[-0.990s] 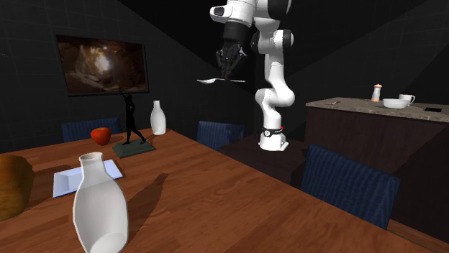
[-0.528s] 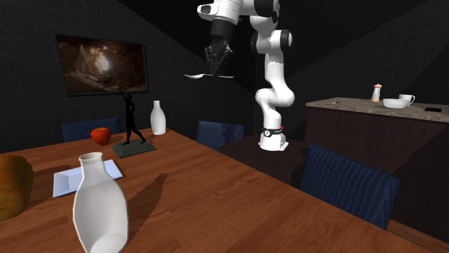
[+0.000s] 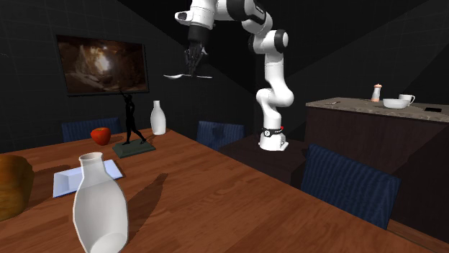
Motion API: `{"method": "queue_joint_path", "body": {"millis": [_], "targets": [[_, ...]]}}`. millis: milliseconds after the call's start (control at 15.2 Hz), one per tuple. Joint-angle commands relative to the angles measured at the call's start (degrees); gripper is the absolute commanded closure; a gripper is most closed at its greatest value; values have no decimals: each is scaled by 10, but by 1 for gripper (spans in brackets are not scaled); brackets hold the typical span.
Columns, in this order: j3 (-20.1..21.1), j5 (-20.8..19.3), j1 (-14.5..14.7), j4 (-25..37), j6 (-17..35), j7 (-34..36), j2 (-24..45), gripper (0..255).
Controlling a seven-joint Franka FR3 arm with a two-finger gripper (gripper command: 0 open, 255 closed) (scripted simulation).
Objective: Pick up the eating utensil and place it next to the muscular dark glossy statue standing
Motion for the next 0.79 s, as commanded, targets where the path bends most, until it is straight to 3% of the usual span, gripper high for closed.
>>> {"method": "queue_joint_path", "body": {"millis": [0, 726], "targets": [[-12, 4, -16, 1, 6, -29, 1, 255], [-68, 24, -95, 87, 7, -167, 68, 255]]}}
